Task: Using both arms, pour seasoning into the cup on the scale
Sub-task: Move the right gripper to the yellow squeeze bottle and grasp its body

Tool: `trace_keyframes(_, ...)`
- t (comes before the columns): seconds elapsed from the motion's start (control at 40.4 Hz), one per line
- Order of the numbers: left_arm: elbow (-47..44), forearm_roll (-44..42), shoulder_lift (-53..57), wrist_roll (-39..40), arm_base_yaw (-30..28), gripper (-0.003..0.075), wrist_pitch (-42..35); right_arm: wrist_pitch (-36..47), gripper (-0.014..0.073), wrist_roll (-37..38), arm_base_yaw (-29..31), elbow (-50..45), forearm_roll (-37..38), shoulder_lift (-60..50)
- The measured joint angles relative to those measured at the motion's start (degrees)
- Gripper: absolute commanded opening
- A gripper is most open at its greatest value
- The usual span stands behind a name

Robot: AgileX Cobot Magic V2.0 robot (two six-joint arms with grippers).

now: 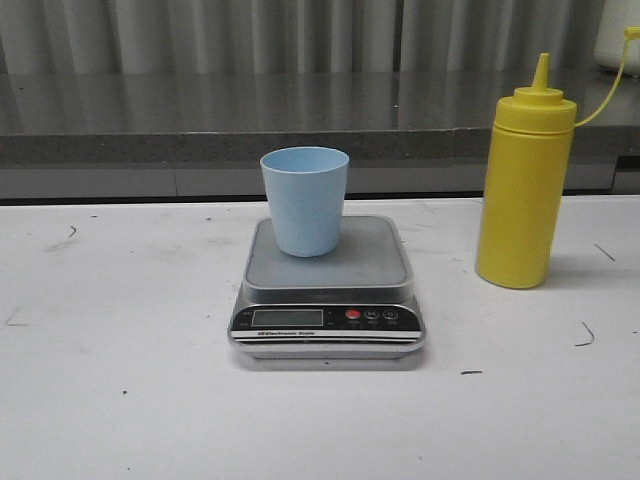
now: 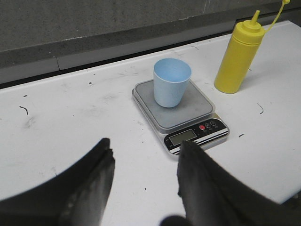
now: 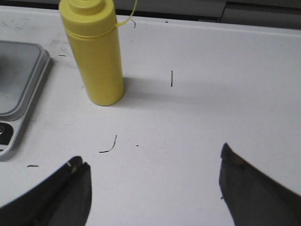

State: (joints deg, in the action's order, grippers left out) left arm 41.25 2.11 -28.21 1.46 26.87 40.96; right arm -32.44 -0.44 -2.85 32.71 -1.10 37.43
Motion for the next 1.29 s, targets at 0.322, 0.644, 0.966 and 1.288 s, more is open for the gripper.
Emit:
trace_keyframes(0.322,0.0,0.0,0.0,0.0,0.0,0.0313,-0.09,-9.0,0.0582,-2.83,-11.57,8.96,-0.51,9.98)
trace_keyframes(0.644,0.0,0.0,0.0,0.0,0.0,0.0313,-0.09,8.14,0.0583,-3.1,-12.24,4.39,-5.15,20.72)
trace_keyframes(0.966,0.0,0.0,0.0,0.0,0.0,0.0313,-0.09,30.91,0.0664,-3.19,-12.24,-6.03,-7.07,28.32)
trace_keyframes(1.288,0.0,0.0,0.0,0.0,0.0,0.0313,-0.09,45.25,0.0664,-3.19,-12.24,-6.23,-8.41,40.76)
